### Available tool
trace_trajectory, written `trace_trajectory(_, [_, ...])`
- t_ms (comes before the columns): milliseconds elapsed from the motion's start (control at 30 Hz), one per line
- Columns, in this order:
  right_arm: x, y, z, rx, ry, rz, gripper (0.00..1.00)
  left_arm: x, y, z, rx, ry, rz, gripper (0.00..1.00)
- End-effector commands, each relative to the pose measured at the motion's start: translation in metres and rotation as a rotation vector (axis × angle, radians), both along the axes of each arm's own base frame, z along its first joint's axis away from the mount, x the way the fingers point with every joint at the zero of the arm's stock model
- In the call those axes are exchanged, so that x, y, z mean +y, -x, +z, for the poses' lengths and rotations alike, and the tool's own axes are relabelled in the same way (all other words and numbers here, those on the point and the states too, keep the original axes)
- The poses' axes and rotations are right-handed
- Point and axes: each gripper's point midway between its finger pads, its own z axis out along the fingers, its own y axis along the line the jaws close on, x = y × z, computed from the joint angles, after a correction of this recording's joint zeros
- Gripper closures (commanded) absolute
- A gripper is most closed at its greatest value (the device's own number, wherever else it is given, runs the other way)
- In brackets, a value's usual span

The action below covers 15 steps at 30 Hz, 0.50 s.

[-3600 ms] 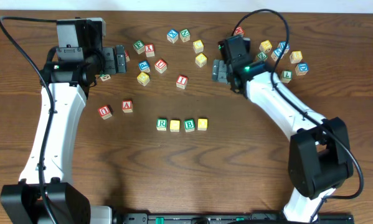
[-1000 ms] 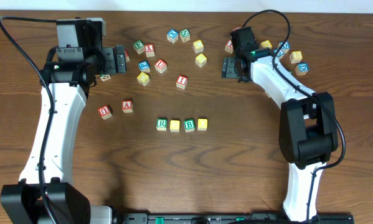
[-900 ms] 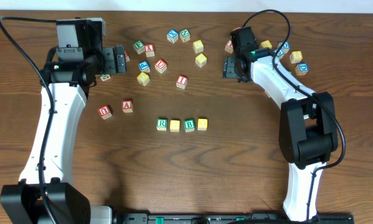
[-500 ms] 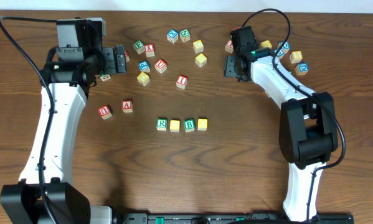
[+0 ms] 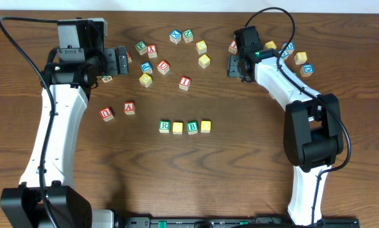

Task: Spell out ROBOT
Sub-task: 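Lower the right gripper around the blue T block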

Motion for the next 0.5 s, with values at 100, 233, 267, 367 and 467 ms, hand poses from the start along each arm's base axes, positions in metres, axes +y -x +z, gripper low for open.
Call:
trace_trajectory(100, [-0.0022,-0.0075,0.0107,-0.032,0.022,0.013,0.33,-0.0017,-0.0003,0.0121,-0.029,0.005,-0.012,0.02])
trace_trajectory(233, [-0.0020,-0.0083,0.0111,-0.036,0.021,0.013,0.33,-0.0017,-0.0002,0.0121,-0.029,0.005,-0.012,0.02])
trace_trajectory(267, [-0.0021,-0.0085,0.0112,-0.037,0.022,0.012,0.33,-0.0017,-0.0002,0.0121,-0.029,0.005,-0.012,0.02])
trace_trajectory(367, [-0.0031,-0.0095,0.0112,-0.042,0.027,0.009,0.34,-0.0017,-0.0003,0.0121,-0.029,0.005,-0.012,0.02])
trace_trajectory(467, [-0.0054,-0.0104,0.0117,-0.047,0.038,0.001,0.33,-0.0017,-0.0003,0.0121,-0.029,0.005,-0.012,0.02])
